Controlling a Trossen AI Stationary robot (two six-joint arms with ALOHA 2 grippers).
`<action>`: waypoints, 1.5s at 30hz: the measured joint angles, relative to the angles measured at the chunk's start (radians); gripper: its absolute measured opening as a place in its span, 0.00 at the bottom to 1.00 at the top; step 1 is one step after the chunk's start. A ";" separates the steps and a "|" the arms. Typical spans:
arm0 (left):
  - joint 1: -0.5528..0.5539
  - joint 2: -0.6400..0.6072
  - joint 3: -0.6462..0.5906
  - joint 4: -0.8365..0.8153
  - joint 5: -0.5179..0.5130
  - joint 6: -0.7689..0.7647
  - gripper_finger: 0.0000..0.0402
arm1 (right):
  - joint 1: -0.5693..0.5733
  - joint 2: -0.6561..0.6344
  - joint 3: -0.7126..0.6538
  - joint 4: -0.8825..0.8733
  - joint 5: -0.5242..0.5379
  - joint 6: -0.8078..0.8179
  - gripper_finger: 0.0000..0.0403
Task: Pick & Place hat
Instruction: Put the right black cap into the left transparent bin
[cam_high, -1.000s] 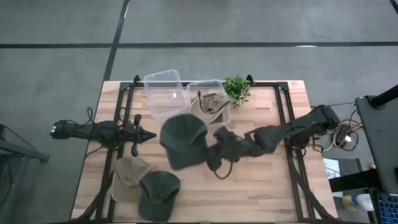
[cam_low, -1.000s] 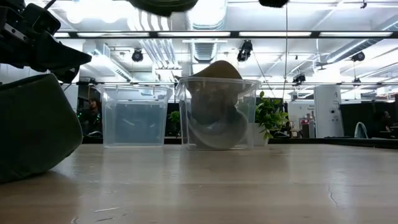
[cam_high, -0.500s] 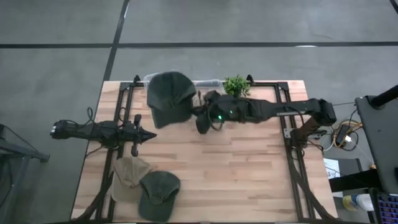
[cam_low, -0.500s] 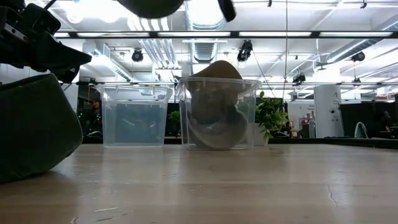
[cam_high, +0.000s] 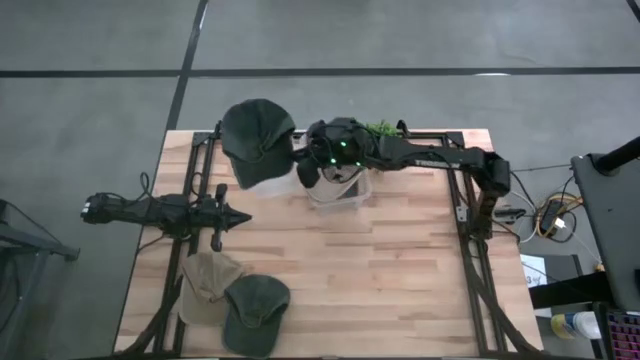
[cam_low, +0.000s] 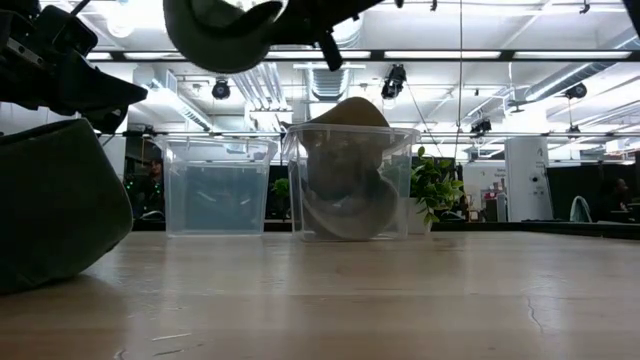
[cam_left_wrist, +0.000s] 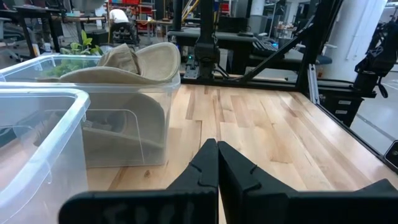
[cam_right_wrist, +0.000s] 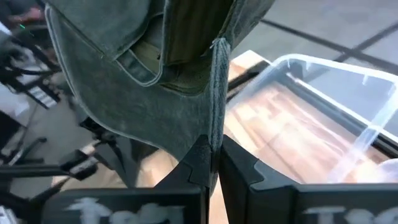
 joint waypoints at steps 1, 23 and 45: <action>0.000 0.000 0.000 0.000 0.000 0.000 0.00 | -0.003 0.016 0.031 -0.041 0.001 -0.006 0.03; 0.000 0.000 0.000 0.000 0.000 0.000 0.00 | 0.039 -0.034 0.287 -0.709 0.073 -0.013 0.03; 0.000 0.000 -0.003 0.027 -0.143 0.393 0.00 | 0.195 -0.035 0.280 -0.641 0.095 -0.081 0.03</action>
